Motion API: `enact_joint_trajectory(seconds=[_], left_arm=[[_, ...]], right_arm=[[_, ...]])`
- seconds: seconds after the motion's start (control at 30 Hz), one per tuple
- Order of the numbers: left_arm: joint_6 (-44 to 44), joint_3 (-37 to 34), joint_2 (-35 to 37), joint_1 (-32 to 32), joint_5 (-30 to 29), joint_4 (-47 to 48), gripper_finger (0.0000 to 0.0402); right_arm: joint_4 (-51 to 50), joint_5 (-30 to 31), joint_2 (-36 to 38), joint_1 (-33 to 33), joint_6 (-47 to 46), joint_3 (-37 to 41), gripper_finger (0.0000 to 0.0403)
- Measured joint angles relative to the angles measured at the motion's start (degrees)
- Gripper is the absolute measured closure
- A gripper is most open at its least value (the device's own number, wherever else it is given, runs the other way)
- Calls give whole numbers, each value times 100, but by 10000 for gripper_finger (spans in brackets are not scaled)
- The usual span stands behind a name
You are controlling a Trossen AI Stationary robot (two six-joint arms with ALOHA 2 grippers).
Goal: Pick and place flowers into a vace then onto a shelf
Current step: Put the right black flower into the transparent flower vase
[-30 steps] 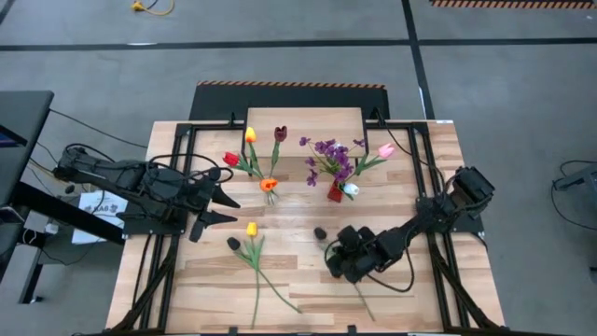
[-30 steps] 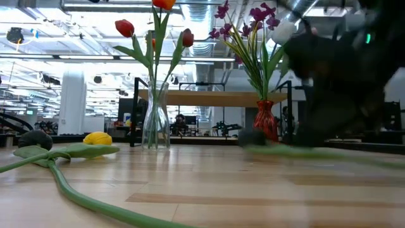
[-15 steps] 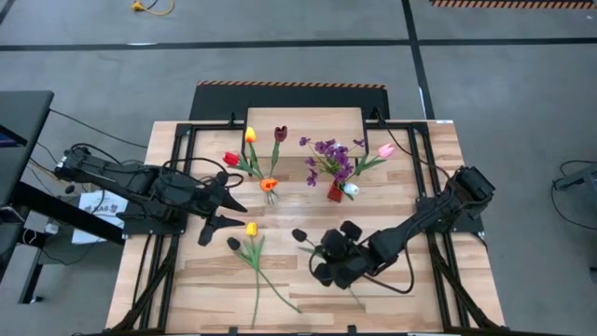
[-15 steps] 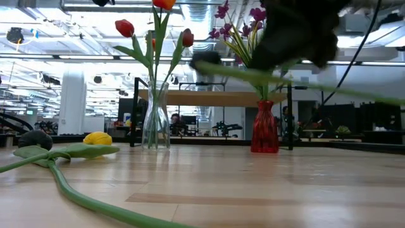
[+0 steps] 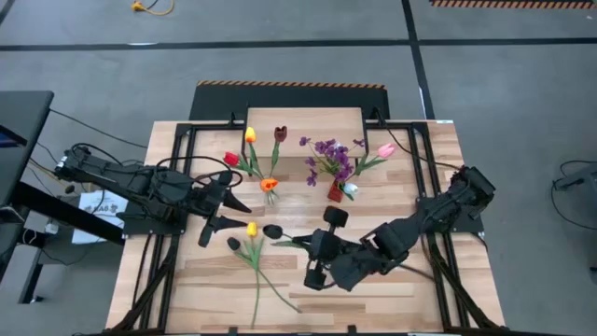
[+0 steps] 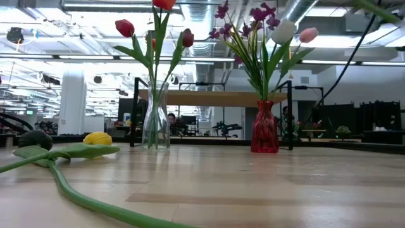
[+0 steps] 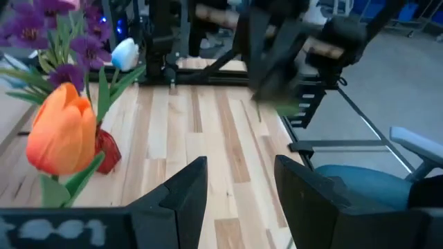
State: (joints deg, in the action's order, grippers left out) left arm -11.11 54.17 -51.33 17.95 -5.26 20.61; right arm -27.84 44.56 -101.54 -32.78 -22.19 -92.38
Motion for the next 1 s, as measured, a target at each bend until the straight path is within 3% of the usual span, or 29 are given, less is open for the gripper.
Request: enact_joint_trajectory(seconds=[0.17,0.37,0.6,1.0], left_arm=[[261,0,-46,-2,-2,-393,244],[730,-2,-207,-6,194,-1552,244],[867,-2,-323,-24,396,-2651,244],[795,-2,-501,-282,805,-3088,244]], right_arm=[[144,119,9,-22,1038,-694,403],[342,66,11,104,1789,-1176,403],[368,-112,15,272,2035,-1438,403],[453,-423,13,502,2078,-1438,403]])
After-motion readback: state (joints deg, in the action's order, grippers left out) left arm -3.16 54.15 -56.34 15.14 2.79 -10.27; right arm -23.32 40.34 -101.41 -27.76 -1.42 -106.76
